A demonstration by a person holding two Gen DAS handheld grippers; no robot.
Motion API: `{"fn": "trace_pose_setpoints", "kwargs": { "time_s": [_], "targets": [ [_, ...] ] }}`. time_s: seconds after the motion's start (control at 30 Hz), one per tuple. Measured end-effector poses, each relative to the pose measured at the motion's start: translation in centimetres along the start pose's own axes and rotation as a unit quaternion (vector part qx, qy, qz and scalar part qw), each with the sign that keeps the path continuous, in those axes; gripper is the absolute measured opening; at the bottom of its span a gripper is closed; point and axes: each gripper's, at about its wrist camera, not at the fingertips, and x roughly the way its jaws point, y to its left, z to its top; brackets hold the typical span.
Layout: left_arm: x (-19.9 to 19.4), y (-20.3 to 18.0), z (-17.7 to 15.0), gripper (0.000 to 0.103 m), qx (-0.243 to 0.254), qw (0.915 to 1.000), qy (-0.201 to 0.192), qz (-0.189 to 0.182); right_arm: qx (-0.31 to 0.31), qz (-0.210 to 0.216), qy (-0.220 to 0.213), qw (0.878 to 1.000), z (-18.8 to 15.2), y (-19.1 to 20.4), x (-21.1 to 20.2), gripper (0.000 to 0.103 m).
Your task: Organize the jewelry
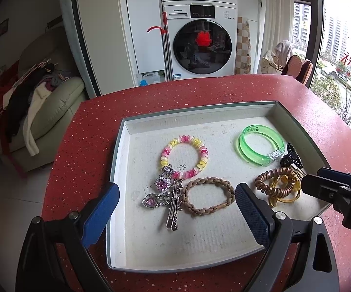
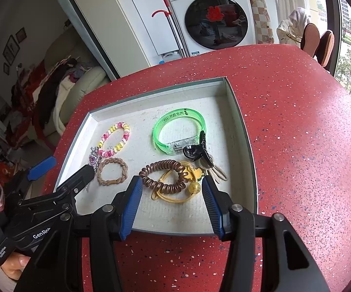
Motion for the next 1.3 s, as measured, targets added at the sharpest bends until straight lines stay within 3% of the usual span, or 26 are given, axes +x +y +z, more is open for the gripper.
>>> {"fn": "trace_pose_setpoints", "kwargs": {
  "time_s": [0.27, 0.53, 0.63, 0.83, 0.93, 1.03, 1.3],
  "targets": [
    [-0.1, 0.1, -0.5, 0.103, -0.005, 1.0, 0.005, 0.0, -0.025, -0.02, -0.011, 0.999, -0.1, 1.0, -0.5, 0.059],
    [-0.6, 0.2, -1.0, 0.103, -0.01, 0.9999, 0.003, 0.005, -0.051, -0.042, -0.024, 0.998, -0.2, 1.9, -1.2, 0.071],
    [-0.8, 0.5, -1.1, 0.103, -0.018, 0.9998, 0.002, 0.002, -0.058, -0.049, -0.032, 0.997, -0.3, 2.2, -1.5, 0.08],
    [-1.4, 1.0, -1.4, 0.103, -0.028, 0.9996, 0.003, 0.008, -0.068, -0.065, -0.056, 0.994, -0.5, 2.8, -2.4, 0.082],
    [-2.0, 1.1, -1.7, 0.103, -0.028, 0.9995, -0.003, 0.013, -0.068, -0.065, -0.075, 0.993, -0.9, 3.0, -3.0, 0.102],
    [-2.6, 1.2, -2.0, 0.103, -0.029, 0.9994, -0.009, 0.02, -0.069, -0.061, -0.099, 0.991, -1.4, 3.2, -3.8, 0.103],
    [-4.5, 1.6, -3.2, 0.103, -0.043, 0.9982, -0.024, 0.035, -0.072, -0.071, -0.101, 0.99, -2.4, 3.8, -4.7, 0.103]
  ]
}}
